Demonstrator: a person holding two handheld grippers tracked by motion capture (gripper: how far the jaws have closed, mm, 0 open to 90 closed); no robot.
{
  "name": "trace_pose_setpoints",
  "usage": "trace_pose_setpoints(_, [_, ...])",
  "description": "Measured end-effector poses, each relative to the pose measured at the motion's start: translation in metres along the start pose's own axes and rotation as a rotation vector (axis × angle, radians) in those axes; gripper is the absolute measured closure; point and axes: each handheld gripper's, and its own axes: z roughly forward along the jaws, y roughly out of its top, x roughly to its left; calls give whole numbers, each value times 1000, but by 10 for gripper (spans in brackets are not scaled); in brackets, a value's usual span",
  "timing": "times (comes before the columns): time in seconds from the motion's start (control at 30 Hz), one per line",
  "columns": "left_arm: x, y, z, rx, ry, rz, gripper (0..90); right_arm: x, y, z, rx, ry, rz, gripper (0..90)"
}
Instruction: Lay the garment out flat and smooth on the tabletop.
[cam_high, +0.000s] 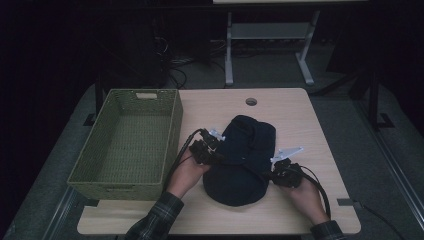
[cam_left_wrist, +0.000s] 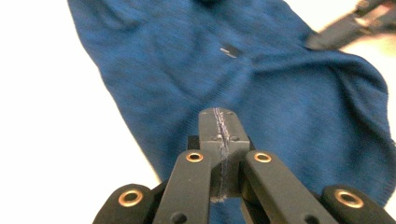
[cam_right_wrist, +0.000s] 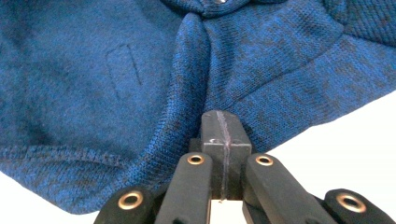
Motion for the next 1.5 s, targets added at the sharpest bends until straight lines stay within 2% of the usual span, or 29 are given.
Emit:
trace_pose_setpoints(0.1, [12,6,10,9,6,-23,900,-3,-3,-3,0,-1,15,900])
trace_pose_setpoints(0.2, [19,6,24,56,9,-29,900,-6,-6,-6,1,-8,22,900])
trace_pose_setpoints(0.43, [19,-3,49,121,-8,-25,900,-9,-7,-7,3,-4,19,900])
trace_pose_setpoints(0.5, [19,-6,49,112,-12,-36,900,-9,-7,-7,4,-5,20,900])
trace_pose_setpoints(0.8, [4,-19,44,107,-59,-10,900,-9,-9,-10,8,-21,18,900])
trace_pose_setpoints(0.97, [-5,-26,41,104,-92,5,900,-5,-14,-14,16,-12,16,900])
trace_pose_setpoints(1.3, [-23,-40,34,100,-124,33,900,4,-26,-21,10,7,5,900])
trace_pose_setpoints(1.43, [-32,-45,32,93,-138,30,900,8,-31,-25,14,12,-7,900])
trace_pose_setpoints(1.5, [-36,-47,31,102,-140,47,900,10,-34,-27,11,15,-5,900])
